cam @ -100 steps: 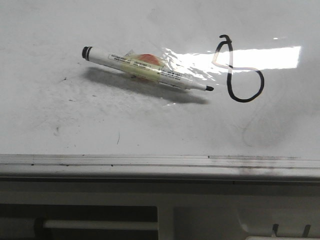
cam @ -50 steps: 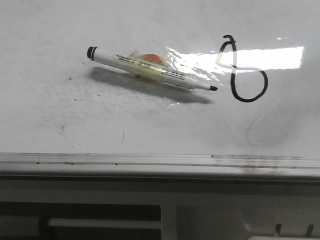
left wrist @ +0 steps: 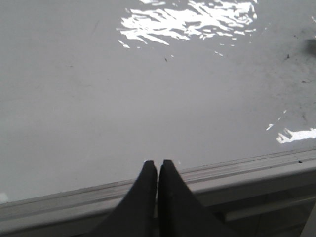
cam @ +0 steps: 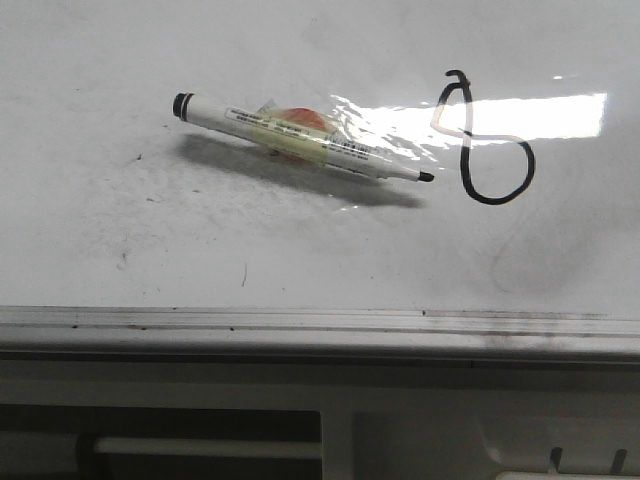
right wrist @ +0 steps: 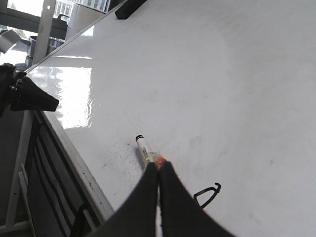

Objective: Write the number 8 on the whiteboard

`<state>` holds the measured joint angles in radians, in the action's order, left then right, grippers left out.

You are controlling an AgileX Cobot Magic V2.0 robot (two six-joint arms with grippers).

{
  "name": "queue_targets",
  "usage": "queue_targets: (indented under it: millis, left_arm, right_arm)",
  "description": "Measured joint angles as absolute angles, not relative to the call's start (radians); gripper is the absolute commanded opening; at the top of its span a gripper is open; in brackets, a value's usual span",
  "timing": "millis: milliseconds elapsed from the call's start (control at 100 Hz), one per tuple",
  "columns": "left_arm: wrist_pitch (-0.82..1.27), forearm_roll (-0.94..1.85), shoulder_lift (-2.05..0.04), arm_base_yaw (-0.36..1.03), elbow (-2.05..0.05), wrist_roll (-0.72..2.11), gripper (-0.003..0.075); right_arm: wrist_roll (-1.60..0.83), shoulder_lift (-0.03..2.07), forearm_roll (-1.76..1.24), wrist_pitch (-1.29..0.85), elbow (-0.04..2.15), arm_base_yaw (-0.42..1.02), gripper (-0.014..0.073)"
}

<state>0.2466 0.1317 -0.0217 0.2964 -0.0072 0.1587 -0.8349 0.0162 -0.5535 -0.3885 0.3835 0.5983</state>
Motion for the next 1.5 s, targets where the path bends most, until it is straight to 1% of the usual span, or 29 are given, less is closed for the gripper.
queue_targets:
  millis: [130, 900, 960, 1080, 1170, 1250, 1350, 1430, 1500]
  left_arm:
    - [0.323, 0.090, 0.004, 0.296, -0.007, 0.151, -0.0020]
    - [0.325, 0.085, 0.004, 0.296, -0.007, 0.149, -0.0020]
    - [0.325, 0.085, 0.004, 0.296, -0.007, 0.149, -0.0020]
    - [0.325, 0.085, 0.004, 0.296, -0.007, 0.149, -0.0020]
    - [0.325, 0.085, 0.004, 0.296, -0.007, 0.149, -0.0020]
    - [0.325, 0.085, 0.004, 0.296, -0.007, 0.149, -0.0020]
    - [0.325, 0.085, 0.004, 0.296, -0.007, 0.149, -0.0020]
    - [0.325, 0.085, 0.004, 0.296, -0.007, 0.149, -0.0020]
    - [0.325, 0.085, 0.004, 0.296, -0.007, 0.149, -0.0020]
  right_arm:
    - [-0.835, 0.016, -0.553, -0.389, 0.384, 0.598, -0.0064]
    - [-0.835, 0.016, -0.553, -0.389, 0.384, 0.598, -0.0064]
    - [-0.835, 0.016, -0.553, -0.374, 0.374, 0.598, -0.0064]
    - [-0.829, 0.016, -0.504, -0.276, 0.319, 0.589, -0.0064]
    - [-0.712, 0.016, -0.310, -0.204, 0.240, 0.548, -0.0064]
    - [-0.429, 0.016, -0.125, -0.176, 0.163, 0.471, -0.0064]
    - [-0.177, 0.016, 0.039, -0.164, 0.060, 0.353, -0.0064]
    - [-0.095, 0.016, 0.079, -0.162, -0.010, 0.262, -0.0064]
    - [-0.068, 0.016, 0.094, -0.209, -0.013, 0.194, -0.0064]
